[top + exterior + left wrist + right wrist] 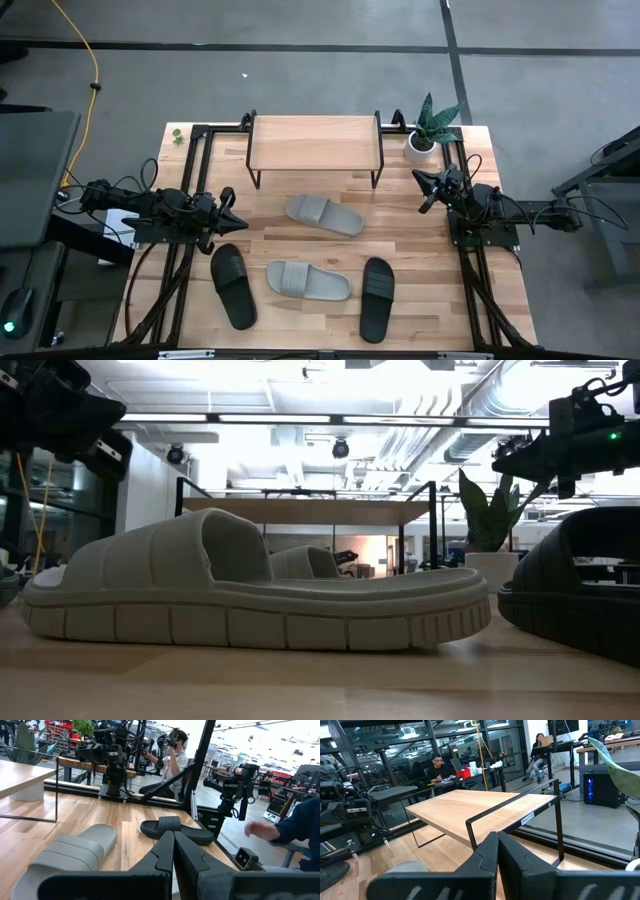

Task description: Pick and place slides into the shelf

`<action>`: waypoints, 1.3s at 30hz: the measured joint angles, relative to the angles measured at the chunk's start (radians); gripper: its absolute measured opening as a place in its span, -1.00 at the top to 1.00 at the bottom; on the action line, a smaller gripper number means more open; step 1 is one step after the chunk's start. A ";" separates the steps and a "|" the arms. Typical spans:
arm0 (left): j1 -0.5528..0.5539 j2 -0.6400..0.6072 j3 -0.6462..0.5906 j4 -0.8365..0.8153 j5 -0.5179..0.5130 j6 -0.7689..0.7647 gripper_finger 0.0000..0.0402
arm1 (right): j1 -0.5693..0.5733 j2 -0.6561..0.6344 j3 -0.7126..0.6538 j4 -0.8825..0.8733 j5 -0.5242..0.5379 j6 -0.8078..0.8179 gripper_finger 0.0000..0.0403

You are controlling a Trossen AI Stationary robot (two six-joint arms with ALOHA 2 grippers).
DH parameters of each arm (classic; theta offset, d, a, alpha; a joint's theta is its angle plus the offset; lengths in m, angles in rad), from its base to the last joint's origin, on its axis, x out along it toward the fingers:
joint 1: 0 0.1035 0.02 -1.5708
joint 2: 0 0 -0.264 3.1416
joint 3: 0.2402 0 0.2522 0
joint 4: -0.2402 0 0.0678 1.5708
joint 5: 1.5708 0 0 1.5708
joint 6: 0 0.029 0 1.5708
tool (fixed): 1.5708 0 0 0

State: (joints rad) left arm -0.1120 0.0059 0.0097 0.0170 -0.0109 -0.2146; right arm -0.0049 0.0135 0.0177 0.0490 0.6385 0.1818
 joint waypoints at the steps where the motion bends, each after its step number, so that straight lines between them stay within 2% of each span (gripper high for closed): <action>1: 0.000 0.000 0.000 0.000 0.000 0.000 1.00 | 0.000 0.000 0.000 0.000 0.000 0.000 1.00; 12: 0.000 0.000 0.000 0.001 -0.001 0.000 1.00 | 0.000 0.000 0.000 0.000 0.000 0.000 1.00; 18: 0.000 0.000 0.000 0.023 -0.060 0.000 1.00 | 0.000 0.000 0.000 0.000 0.000 0.000 1.00; 37: 0.000 0.000 0.000 0.010 -0.057 -0.022 1.00 | 0.000 0.000 0.000 0.000 0.000 0.000 1.00; 39: 0.000 0.000 0.000 0.014 -0.085 -0.022 1.00 | 0.000 0.000 0.000 0.000 0.000 0.000 1.00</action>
State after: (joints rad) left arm -0.1116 0.0063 0.0095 0.0313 -0.0962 -0.2367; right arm -0.0051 0.0139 0.0177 0.0494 0.6384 0.1822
